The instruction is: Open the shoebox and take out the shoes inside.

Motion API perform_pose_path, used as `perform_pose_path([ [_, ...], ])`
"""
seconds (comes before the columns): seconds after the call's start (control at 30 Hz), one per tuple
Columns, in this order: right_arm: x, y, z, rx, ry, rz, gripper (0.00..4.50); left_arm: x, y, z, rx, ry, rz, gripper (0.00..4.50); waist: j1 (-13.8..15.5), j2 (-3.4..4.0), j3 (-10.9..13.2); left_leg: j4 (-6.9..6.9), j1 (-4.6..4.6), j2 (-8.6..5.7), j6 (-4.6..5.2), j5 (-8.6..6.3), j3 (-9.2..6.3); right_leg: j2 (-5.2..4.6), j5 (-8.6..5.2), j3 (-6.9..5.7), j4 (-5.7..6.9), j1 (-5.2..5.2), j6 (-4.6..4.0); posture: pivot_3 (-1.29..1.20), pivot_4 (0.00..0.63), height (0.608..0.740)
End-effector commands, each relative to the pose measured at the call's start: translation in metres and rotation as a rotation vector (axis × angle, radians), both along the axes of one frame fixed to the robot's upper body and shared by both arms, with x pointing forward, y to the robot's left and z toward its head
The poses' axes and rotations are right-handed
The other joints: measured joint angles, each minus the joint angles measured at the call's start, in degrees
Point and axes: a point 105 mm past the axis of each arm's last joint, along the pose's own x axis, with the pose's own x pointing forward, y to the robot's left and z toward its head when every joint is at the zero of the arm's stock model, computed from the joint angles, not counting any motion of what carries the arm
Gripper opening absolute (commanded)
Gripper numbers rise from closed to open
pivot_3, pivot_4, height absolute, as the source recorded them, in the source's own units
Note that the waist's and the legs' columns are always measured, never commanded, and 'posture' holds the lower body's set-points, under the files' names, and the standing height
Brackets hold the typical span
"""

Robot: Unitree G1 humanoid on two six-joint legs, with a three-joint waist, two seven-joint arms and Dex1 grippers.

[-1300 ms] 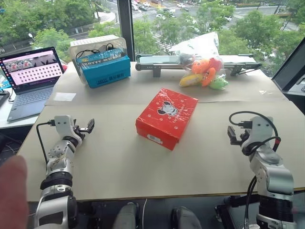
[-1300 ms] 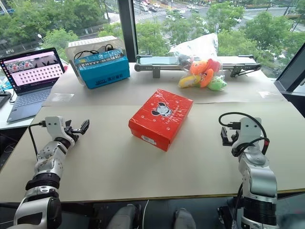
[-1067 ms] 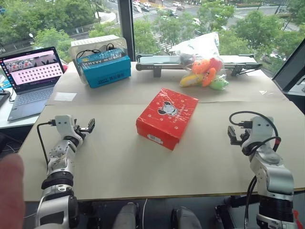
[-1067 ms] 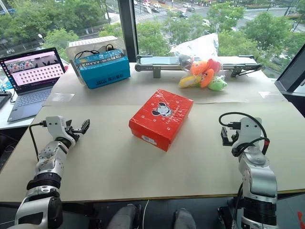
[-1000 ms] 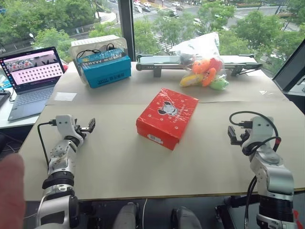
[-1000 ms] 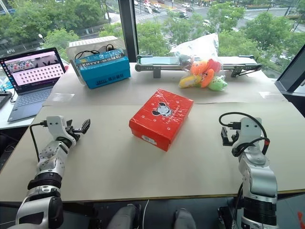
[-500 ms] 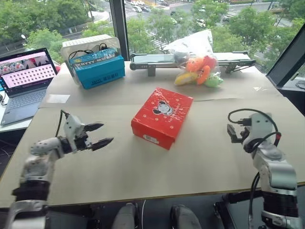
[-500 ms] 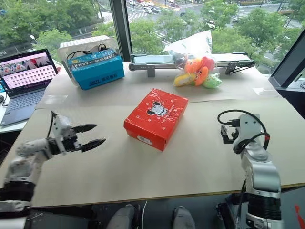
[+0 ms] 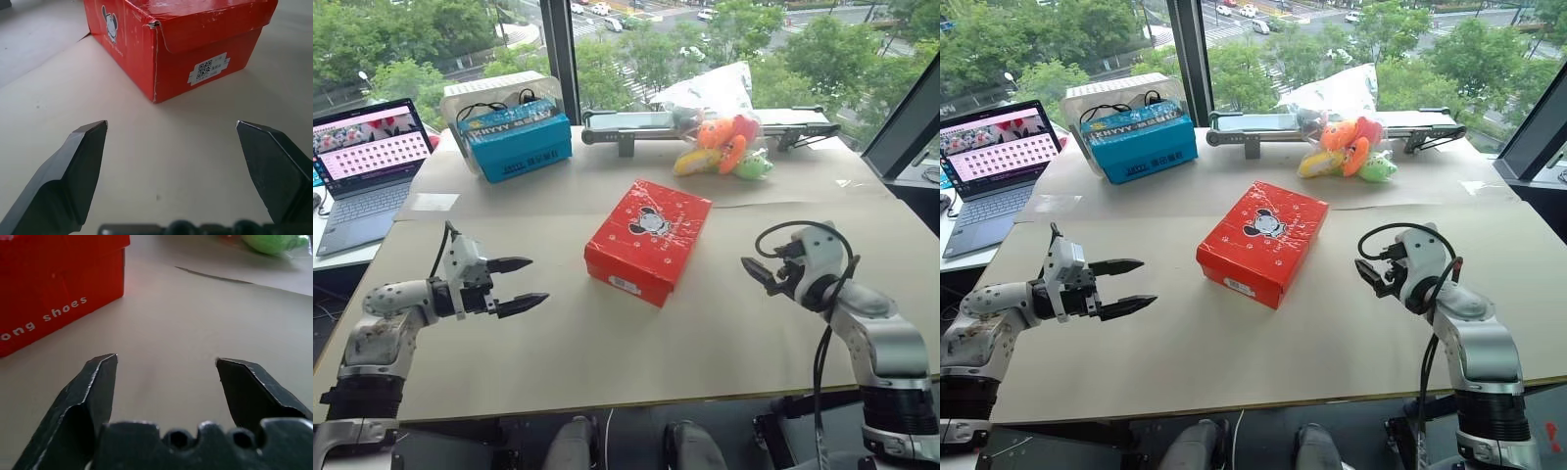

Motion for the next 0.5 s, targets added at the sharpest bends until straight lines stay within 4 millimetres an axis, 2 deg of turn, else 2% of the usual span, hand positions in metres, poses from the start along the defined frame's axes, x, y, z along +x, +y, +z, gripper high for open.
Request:
perform_pose_path([
  [0.03,-0.002,0.017,0.01,-0.045,-0.025,0.124,2.37,-0.004,0.0,0.011,-0.013,-0.014,-0.012,4.5,0.1,0.0,0.0,0.0,0.0,0.0,0.0,0.0,0.01,0.0,0.06,0.01,-0.01,0.0,0.09,0.0,0.15,0.736],
  [0.17,0.0,0.046,0.0,-0.086,0.029,0.283,1.0,-0.007,-0.002,0.007,-0.006,0.001,-0.025,4.5,0.0,-0.02,0.0,0.01,0.0,0.02,-0.01,0.0,0.05,0.02,0.02,0.04,0.0,-0.05,0.03,0.0,0.15,0.736],
  [0.27,0.006,0.065,-0.015,-0.115,0.078,0.377,0.04,-0.007,-0.005,0.007,-0.013,0.002,-0.026,4.5,-0.1,-0.02,0.0,0.04,0.01,0.03,-0.01,-0.01,0.05,0.17,-0.02,0.21,0.01,-0.05,-0.05,0.0,0.15,0.736],
  [0.37,0.017,0.07,-0.022,-0.117,0.098,0.393,0.04,-0.006,-0.007,0.006,-0.016,0.003,-0.03,4.5,0.0,-0.04,0.0,0.05,0.01,0.11,-0.03,-0.01,0.02,0.36,0.0,0.31,-0.02,-0.07,-0.04,0.0,0.15,0.736],
  [0.5,0.026,0.08,-0.017,-0.123,0.083,0.433,0.04,-0.008,-0.008,0.005,-0.017,0.014,-0.045,4.5,0.4,-0.04,0.0,0.06,-0.04,0.11,-0.03,-0.01,0.05,0.58,0.01,0.6,-0.02,-0.07,-0.06,0.0,0.15,0.736],
])
